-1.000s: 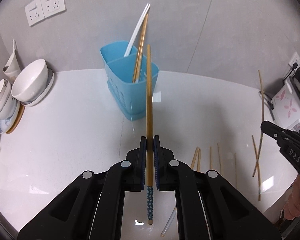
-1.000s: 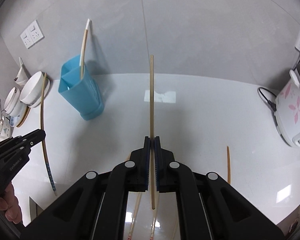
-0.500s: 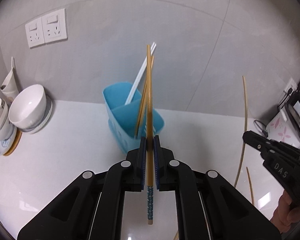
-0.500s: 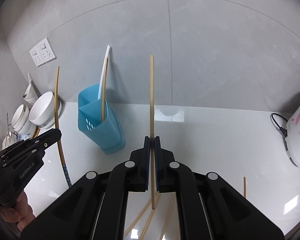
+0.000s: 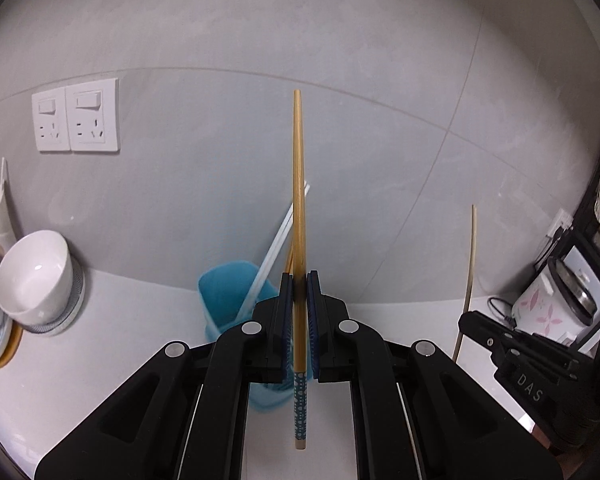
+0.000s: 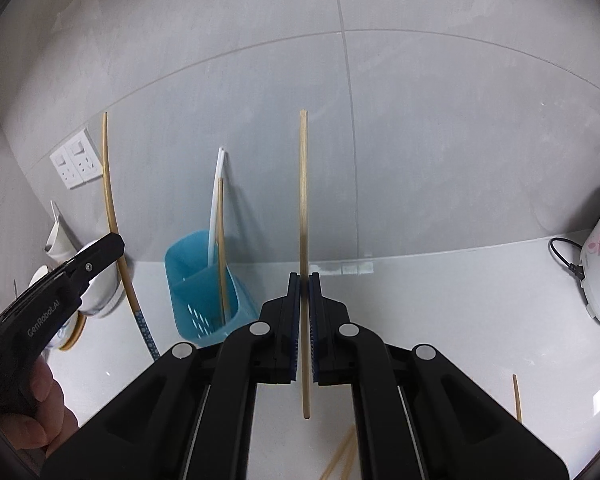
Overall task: Organize utensils
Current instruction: 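Lift both held chopsticks and carry them toward the blue holder, then lower the left tool's chopstick into the blue holder and open the left tool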
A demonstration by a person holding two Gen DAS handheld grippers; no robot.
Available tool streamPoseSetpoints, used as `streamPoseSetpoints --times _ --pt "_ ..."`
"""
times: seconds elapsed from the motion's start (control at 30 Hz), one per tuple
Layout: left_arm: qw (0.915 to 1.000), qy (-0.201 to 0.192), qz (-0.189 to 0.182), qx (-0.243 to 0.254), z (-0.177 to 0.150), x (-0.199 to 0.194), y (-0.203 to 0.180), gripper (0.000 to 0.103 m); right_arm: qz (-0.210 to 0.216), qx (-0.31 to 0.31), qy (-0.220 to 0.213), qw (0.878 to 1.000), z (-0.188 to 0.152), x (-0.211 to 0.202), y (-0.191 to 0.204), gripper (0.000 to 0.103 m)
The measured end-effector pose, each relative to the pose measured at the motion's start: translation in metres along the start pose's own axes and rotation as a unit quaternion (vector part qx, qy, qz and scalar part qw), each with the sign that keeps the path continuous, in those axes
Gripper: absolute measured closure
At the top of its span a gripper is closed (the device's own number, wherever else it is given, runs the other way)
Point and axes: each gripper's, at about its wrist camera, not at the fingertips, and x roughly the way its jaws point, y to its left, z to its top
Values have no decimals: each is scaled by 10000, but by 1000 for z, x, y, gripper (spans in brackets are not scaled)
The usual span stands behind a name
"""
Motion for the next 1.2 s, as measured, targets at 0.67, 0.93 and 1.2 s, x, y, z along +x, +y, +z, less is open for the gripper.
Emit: streamPoseSetpoints --times 0.67,0.93,1.2 --pt "9992 -272 -44 302 -3 70 8 97 160 -15 -162 9997 24 43 -1 100" --pt "9987 99 -99 486 -18 97 4 97 141 -85 69 9998 17 61 1 100" --pt "9983 323 -137 470 -19 99 7 94 150 -151 156 9997 14 66 7 100"
